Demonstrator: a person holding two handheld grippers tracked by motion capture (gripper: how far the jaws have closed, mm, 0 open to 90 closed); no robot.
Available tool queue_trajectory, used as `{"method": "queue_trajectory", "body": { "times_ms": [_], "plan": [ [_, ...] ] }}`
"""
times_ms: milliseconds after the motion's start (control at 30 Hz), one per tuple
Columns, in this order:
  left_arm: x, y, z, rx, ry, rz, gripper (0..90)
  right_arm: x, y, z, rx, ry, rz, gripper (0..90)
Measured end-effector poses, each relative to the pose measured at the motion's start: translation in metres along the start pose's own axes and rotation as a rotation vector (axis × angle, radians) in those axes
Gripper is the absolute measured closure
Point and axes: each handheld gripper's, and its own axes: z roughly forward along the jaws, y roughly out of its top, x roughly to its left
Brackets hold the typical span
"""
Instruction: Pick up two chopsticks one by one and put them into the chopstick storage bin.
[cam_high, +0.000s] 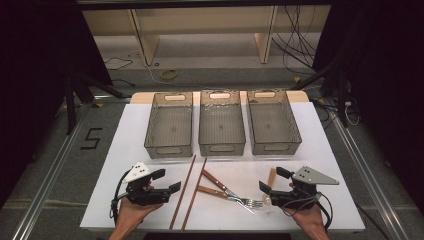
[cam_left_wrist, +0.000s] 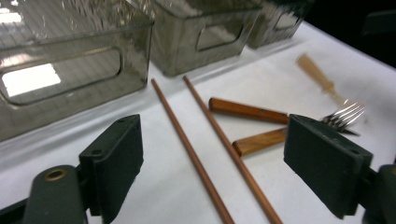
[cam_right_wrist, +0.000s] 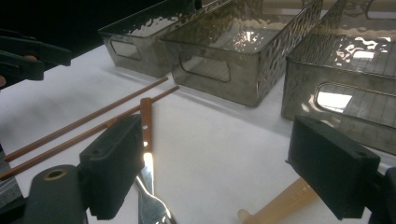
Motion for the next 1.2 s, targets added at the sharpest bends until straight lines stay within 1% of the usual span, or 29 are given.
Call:
{"method": "queue_trajectory", "body": {
  "times_ms": [33,133,200,233,300,367,433,533,600,633,667,733,767,800,900,933,1000,1100,1133,1167,1200],
  "plan": [
    [0.000,0.001,0.001,0.013,0.005,0.001,19.9,0.000,0.000,0.000,0.006,0.000,-0.001,19.7],
    [-0.001,0.005,0.002,0.060,0.009,-0.014,21.8,0.000,0.000,0.001,0.014,-0.004,-0.002,19.9],
    [-0.003,0.008,0.003,0.098,0.036,-0.022,23.2,0.000,0.000,0.002,0.019,-0.004,-0.003,19.9],
    [-0.004,0.010,0.004,0.121,0.042,-0.025,24.3,0.000,0.000,0.002,0.024,-0.003,-0.004,19.9],
    [-0.006,0.013,0.007,0.187,0.067,-0.044,27.5,0.000,0.000,0.003,0.028,0.001,-0.002,20.0],
    [-0.007,0.014,0.011,0.234,0.076,-0.051,32.1,0.000,0.000,0.003,0.034,0.002,-0.005,20.2],
    [-0.009,0.015,0.015,0.295,0.091,-0.050,33.2,0.000,0.000,0.003,0.034,0.003,-0.003,20.2],
    [-0.013,0.018,0.023,0.365,0.089,-0.043,35.8,0.000,-0.001,0.004,0.040,0.008,-0.002,20.3],
    [-0.018,0.020,0.028,0.397,0.100,-0.023,37.7,0.000,-0.001,0.005,0.046,0.012,-0.002,20.4],
    [-0.020,0.020,0.031,0.421,0.100,-0.014,39.5,0.000,-0.001,0.005,0.046,0.017,-0.001,20.6],
    [-0.022,0.021,0.034,0.441,0.104,-0.005,40.5,0.000,-0.001,0.005,0.048,0.019,-0.002,20.7],
    [-0.025,0.020,0.039,0.480,0.130,0.020,41.6,0.000,-0.001,0.005,0.047,0.019,-0.001,20.7],
    [-0.025,0.020,0.041,0.492,0.135,0.025,43.1,0.000,-0.001,0.005,0.047,0.020,0.000,20.8],
    [-0.025,0.019,0.043,0.509,0.130,0.025,45.6,0.000,-0.001,0.005,0.048,0.022,0.002,21.2],
    [-0.025,0.017,0.048,0.549,0.140,0.034,48.0,0.000,-0.001,0.005,0.052,0.025,0.005,21.3],
    [-0.024,0.016,0.049,0.564,0.137,0.037,48.7,0.000,-0.001,0.005,0.052,0.026,0.007,21.3],
    [-0.023,0.015,0.051,0.579,0.129,0.030,51.9,0.000,-0.001,0.006,0.054,0.027,0.005,21.6],
    [-0.023,0.014,0.053,0.607,0.133,0.047,53.4,0.000,-0.001,0.006,0.058,0.031,0.006,21.7],
    [-0.023,0.013,0.054,0.613,0.134,0.054,55.8,0.000,-0.002,0.006,0.061,0.034,0.005,21.8],
    [-0.023,0.013,0.055,0.619,0.129,0.054,55.8,0.000,-0.002,0.006,0.061,0.034,0.005,21.8],
    [-0.024,0.013,0.056,0.619,0.136,0.058,58.3,0.000,-0.001,0.006,0.061,0.036,0.005,21.9]
  ]
}}
